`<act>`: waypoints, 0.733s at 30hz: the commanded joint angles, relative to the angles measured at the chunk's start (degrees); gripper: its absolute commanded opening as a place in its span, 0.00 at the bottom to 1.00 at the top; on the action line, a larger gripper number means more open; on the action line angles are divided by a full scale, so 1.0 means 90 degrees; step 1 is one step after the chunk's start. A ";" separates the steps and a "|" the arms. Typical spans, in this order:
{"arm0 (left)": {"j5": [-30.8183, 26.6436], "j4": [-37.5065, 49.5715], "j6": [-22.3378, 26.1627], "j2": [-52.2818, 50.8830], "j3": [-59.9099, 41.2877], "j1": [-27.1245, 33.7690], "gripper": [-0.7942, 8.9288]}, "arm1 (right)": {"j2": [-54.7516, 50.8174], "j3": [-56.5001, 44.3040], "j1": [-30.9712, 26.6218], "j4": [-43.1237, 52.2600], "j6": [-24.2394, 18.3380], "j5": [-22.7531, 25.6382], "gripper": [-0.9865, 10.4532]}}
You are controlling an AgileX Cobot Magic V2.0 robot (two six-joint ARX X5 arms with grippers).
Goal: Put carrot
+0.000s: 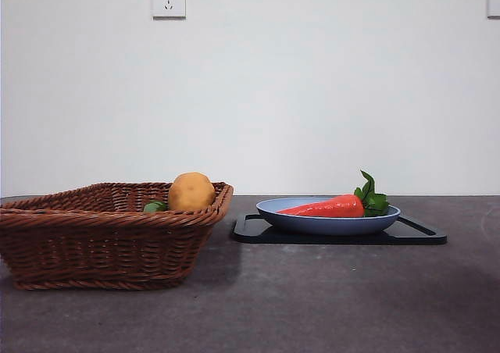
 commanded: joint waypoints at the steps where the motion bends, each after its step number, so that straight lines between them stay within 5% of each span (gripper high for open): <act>1: 0.0039 0.0044 0.0027 -0.0019 -0.0066 0.0015 0.09 | -0.0010 -0.0034 0.0000 -0.0036 0.0041 0.0015 0.09; 22: 0.0039 0.0044 0.0027 -0.0019 -0.0066 0.0015 0.09 | -0.0010 -0.0034 0.0000 -0.0036 0.0041 0.0017 0.09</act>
